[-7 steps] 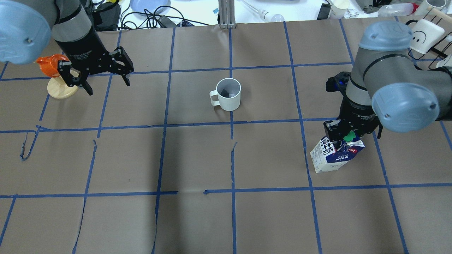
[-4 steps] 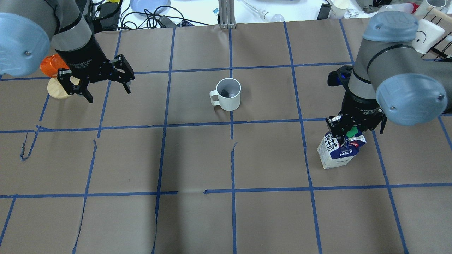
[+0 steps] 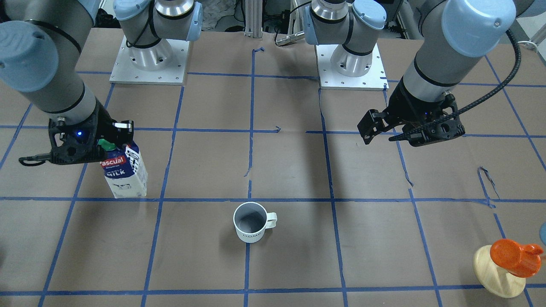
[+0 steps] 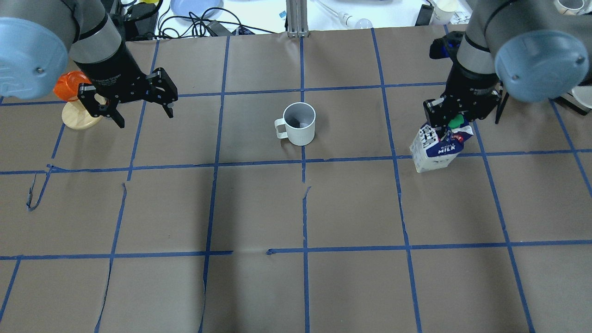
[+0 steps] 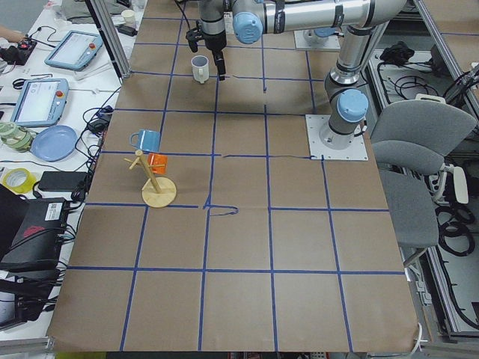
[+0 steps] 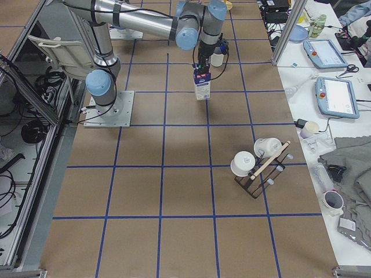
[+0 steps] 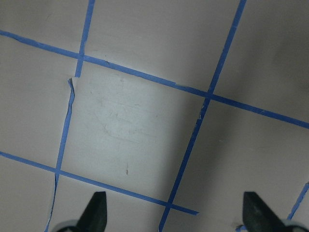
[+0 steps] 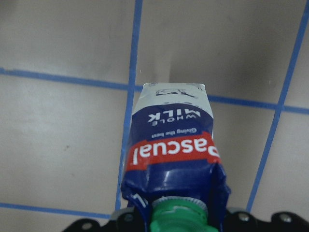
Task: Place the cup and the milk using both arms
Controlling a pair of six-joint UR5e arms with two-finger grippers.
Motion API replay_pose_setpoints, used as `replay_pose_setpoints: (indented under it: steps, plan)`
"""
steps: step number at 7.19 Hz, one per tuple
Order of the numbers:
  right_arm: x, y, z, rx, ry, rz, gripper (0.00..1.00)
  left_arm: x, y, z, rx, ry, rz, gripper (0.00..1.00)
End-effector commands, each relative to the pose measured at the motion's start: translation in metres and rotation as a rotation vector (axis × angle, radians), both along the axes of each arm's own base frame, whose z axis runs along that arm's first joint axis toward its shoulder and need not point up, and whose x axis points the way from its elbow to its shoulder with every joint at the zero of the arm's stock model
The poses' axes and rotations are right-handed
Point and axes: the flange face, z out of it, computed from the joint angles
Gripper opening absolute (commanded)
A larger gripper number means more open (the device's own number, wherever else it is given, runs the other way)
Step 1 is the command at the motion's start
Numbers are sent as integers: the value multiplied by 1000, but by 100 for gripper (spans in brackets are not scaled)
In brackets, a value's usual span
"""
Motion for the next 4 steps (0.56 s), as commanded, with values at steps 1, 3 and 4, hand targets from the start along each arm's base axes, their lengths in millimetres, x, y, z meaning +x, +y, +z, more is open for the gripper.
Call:
replay_pose_setpoints:
  steps: [1,3,4]
  plan:
    - [32,-68,2,-50,-24,7,20,5,-1,7,-18,28,-9,100]
    - [85,-75,-14,-56,-47,-57,20,8,0,8,-18,14,-15,100]
    - [115,-72,-24,-55,-47,-102,20,8,0,9,-21,16,-12,100]
